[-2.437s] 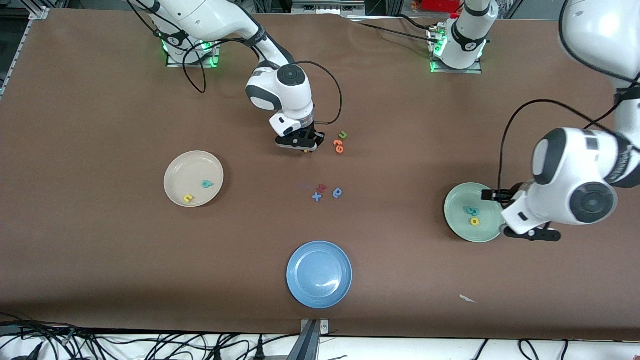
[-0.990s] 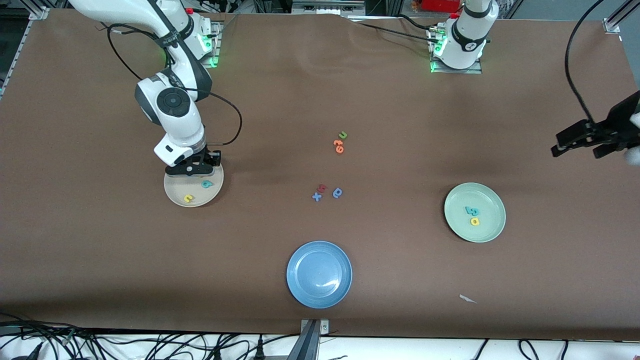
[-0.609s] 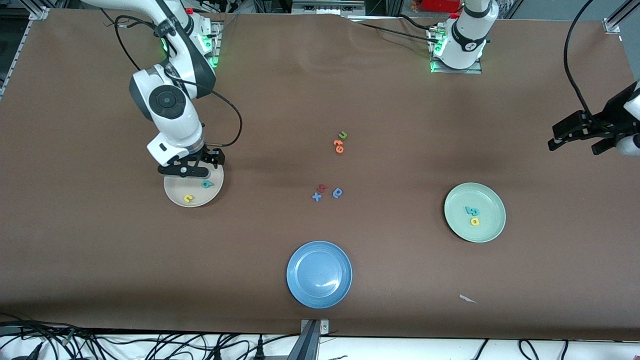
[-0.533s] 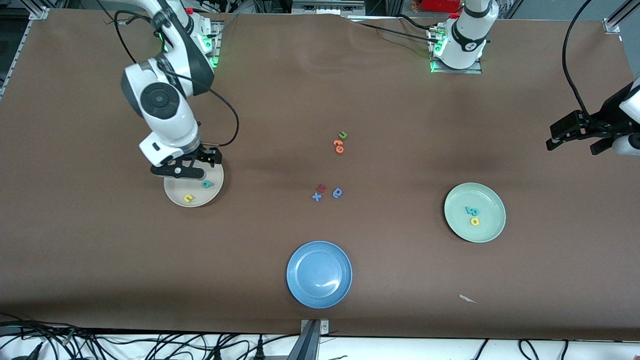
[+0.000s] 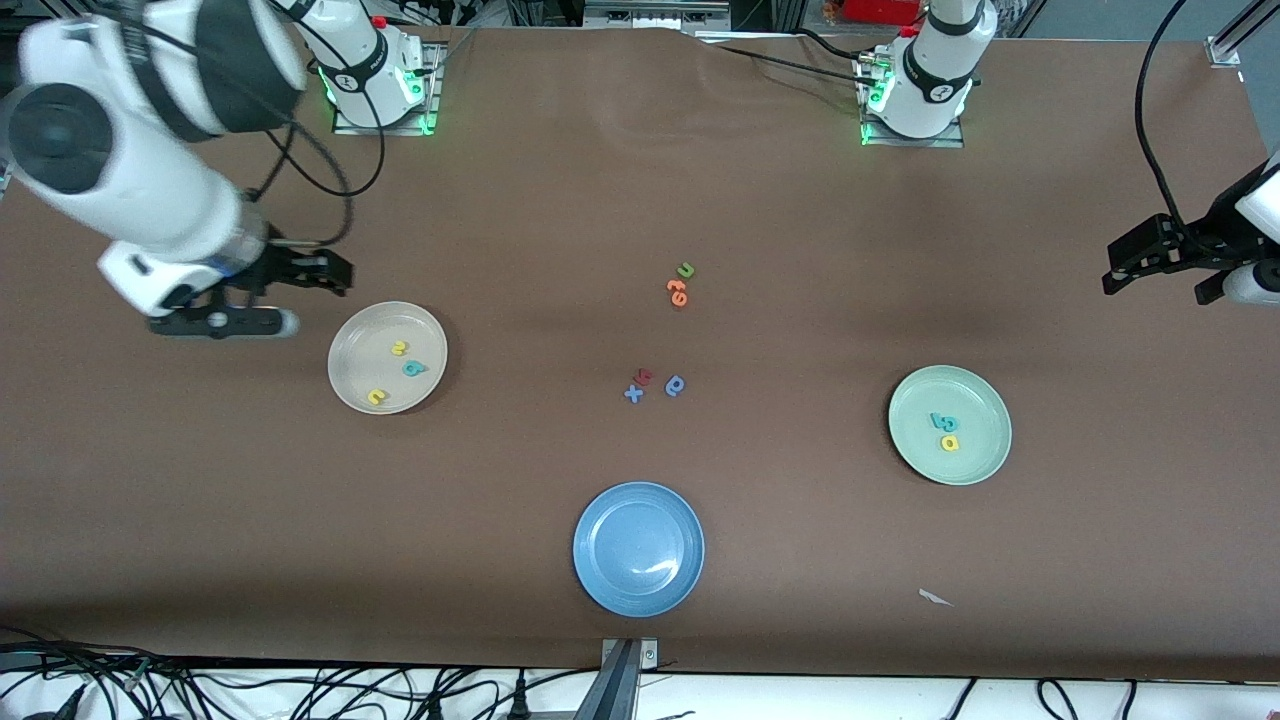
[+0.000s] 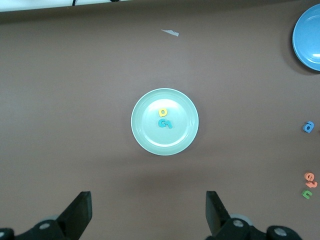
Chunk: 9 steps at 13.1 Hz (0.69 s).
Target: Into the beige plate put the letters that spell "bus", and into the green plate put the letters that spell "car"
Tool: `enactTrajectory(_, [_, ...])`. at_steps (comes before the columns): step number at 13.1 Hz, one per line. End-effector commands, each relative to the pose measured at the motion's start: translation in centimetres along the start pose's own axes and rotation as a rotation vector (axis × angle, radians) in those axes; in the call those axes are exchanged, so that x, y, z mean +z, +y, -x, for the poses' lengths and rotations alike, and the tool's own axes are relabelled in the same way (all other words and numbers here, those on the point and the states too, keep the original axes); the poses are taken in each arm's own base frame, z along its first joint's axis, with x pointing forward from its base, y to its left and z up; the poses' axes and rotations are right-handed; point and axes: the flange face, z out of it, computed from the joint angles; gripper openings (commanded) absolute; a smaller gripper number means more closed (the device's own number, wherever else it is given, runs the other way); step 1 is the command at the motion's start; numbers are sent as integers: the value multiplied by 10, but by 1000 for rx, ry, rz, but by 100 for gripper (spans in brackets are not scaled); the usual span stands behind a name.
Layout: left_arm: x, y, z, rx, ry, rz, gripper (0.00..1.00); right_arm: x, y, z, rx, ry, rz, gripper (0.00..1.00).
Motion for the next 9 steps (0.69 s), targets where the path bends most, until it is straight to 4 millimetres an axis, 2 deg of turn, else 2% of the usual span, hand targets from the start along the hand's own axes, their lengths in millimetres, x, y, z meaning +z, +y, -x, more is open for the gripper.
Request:
enactTrajectory(1, [7, 3, 5, 41, -31, -14, 100, -24, 50, 6, -51, 16, -67, 100])
enactTrajectory(3, [6, 5, 6, 48, -33, -14, 100, -30, 67, 11, -60, 23, -68, 100])
enactTrajectory(9, [9, 10, 4, 56, -38, -13, 100, -31, 70, 13, -52, 17, -48, 100])
